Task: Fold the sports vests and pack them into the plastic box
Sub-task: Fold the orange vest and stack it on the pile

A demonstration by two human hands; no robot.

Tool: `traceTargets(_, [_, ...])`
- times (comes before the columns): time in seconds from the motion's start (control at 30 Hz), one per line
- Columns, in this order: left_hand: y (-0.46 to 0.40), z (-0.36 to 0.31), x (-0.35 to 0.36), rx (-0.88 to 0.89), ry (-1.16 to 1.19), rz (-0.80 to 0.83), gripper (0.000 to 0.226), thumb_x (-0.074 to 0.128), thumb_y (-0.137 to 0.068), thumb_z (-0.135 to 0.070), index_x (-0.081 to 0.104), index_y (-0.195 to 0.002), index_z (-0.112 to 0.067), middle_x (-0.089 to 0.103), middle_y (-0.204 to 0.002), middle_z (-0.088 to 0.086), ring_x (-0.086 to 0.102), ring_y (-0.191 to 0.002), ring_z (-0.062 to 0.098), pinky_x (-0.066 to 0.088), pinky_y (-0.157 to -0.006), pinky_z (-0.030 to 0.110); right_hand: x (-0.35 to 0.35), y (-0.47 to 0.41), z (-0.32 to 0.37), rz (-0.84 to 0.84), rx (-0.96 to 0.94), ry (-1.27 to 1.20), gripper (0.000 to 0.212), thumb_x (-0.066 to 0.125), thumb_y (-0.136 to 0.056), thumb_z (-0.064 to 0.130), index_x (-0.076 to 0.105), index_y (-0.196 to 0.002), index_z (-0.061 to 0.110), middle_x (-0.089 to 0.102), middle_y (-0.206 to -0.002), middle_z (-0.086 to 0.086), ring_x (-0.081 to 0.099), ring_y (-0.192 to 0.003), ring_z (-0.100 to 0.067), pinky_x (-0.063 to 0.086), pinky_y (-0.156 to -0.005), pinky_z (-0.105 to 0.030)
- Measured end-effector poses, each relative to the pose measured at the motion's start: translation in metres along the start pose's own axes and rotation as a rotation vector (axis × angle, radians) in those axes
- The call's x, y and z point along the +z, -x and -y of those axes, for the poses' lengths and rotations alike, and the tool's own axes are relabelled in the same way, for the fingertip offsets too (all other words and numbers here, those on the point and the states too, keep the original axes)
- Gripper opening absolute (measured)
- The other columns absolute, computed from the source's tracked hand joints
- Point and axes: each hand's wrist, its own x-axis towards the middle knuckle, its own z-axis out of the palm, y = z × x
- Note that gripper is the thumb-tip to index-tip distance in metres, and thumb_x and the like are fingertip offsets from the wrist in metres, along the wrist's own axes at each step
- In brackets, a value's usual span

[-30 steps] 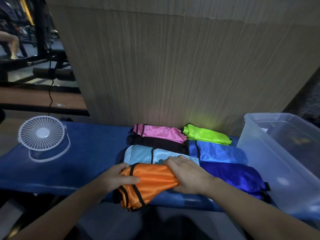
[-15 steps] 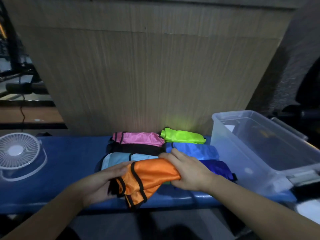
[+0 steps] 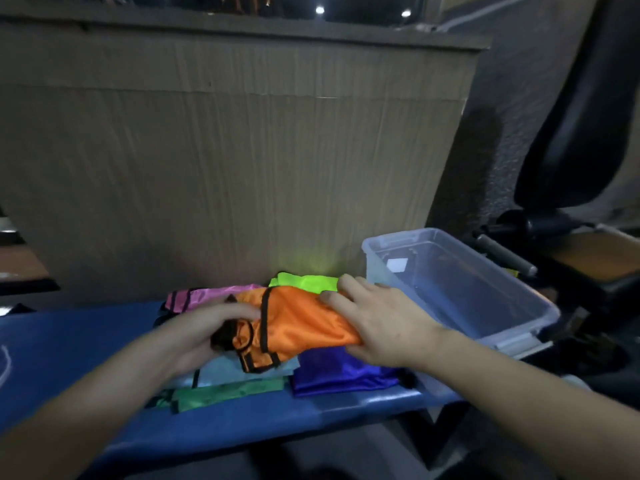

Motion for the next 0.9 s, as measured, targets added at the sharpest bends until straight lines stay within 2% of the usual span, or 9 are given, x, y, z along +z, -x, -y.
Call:
traceTargets(0.13, [-0.032,-0.061,0.037,0.081,-0.159,0.016,0.052,0.079,-0.064,-0.011,0.065,-0.114,-0.011,0.07,-0.093,0.013,0.068,-0.074,0.021,0.055,-0.061,0.031,-0.028,0.022,-0.04,-0.027,0.045,0.028,0.075,0.061,-0.072,0.044,0.039,-0.143,0.026,0.054,-0.104,0.002,0.059,-0.09,-0.023,0.052,-0.075,-0.039])
traceTargets(0.3, [-0.091,-0.128,0.096,0.174,-0.435,0.162,0.066,0.086,-0.047,-0.023,0.066,-0.11,-0.022,0.066,-0.107,0.009,0.062,-0.087,0.021,0.048,-0.072,0.034,-0.045,0.054,-0.096,-0.093,0.105,0.096,0.086,0.056,-0.079,0.042,0.02,-0.156,0.036,0.054,-0.089,0.0,0.06,-0.08,-0.026,0.047,-0.068,-0.041])
traceTargets(0.37, [-0.116,-0.147,0.125,0.195,-0.568,0.201,0.066,0.085,-0.048,-0.028,0.065,-0.111,-0.026,0.066,-0.117,0.015,0.061,-0.091,0.022,0.047,-0.074,0.037,-0.045,0.067,-0.116,-0.088,0.123,0.132,0.08,0.054,-0.08,0.044,0.024,-0.154,0.039,0.054,-0.087,-0.001,0.059,-0.078,-0.027,0.045,-0.067,-0.04])
traceTargets(0.43, [-0.145,-0.158,0.153,0.204,-0.665,0.247,0.056,0.084,-0.053,-0.027,0.068,-0.106,-0.031,0.067,-0.116,0.017,0.062,-0.09,0.023,0.05,-0.073,0.039,-0.04,0.079,-0.133,-0.079,0.167,0.157,0.072,0.051,-0.078,0.044,0.036,-0.148,0.038,0.054,-0.083,0.0,0.058,-0.072,-0.025,0.044,-0.063,-0.036])
traceTargets(0.6, [-0.214,-0.156,0.217,0.242,-0.854,0.341,0.05,0.081,-0.054,-0.024,0.073,-0.103,-0.029,0.069,-0.119,0.014,0.067,-0.098,0.023,0.055,-0.092,0.05,-0.014,0.096,-0.168,0.001,0.255,0.177,0.063,0.062,-0.067,0.041,0.051,-0.129,0.034,0.058,-0.075,0.002,0.059,-0.064,-0.025,0.043,-0.057,-0.033])
traceTargets(0.67, [-0.24,-0.145,0.236,0.25,-0.934,0.396,0.051,0.078,-0.055,-0.022,0.072,-0.105,-0.028,0.07,-0.117,0.013,0.067,-0.098,0.02,0.055,-0.094,0.048,-0.002,0.1,-0.179,0.074,0.255,0.163,0.058,0.064,-0.065,0.039,0.052,-0.122,0.033,0.059,-0.073,0.002,0.06,-0.061,-0.026,0.042,-0.056,-0.033])
traceTargets(0.73, [-0.263,-0.133,0.248,0.251,-1.04,0.47,0.051,0.079,-0.053,-0.027,0.072,-0.102,-0.037,0.072,-0.114,0.008,0.069,-0.103,0.022,0.057,-0.093,0.049,0.009,0.103,-0.186,0.159,0.251,0.12,0.051,0.061,-0.068,0.035,0.05,-0.118,0.033,0.061,-0.073,0.001,0.063,-0.061,-0.029,0.039,-0.054,-0.033])
traceTargets(0.8, [-0.284,-0.121,0.254,0.265,-1.151,0.539,0.046,0.079,-0.055,-0.033,0.071,-0.099,-0.045,0.071,-0.112,0.001,0.068,-0.106,0.022,0.057,-0.093,0.049,0.017,0.104,-0.19,0.223,0.239,0.099,0.049,0.059,-0.075,0.034,0.047,-0.122,0.033,0.063,-0.081,-0.001,0.065,-0.07,-0.031,0.034,-0.057,-0.033])
traceTargets(0.9, [-0.303,-0.1,0.259,0.313,-1.286,0.656,0.044,0.078,-0.065,-0.032,0.066,-0.107,-0.04,0.069,-0.115,-0.004,0.065,-0.109,0.016,0.053,-0.098,0.045,0.029,0.101,-0.196,0.323,0.224,0.055,0.052,0.055,-0.088,0.035,0.035,-0.136,0.035,0.066,-0.104,-0.006,0.064,-0.091,-0.036,0.041,-0.069,-0.038])
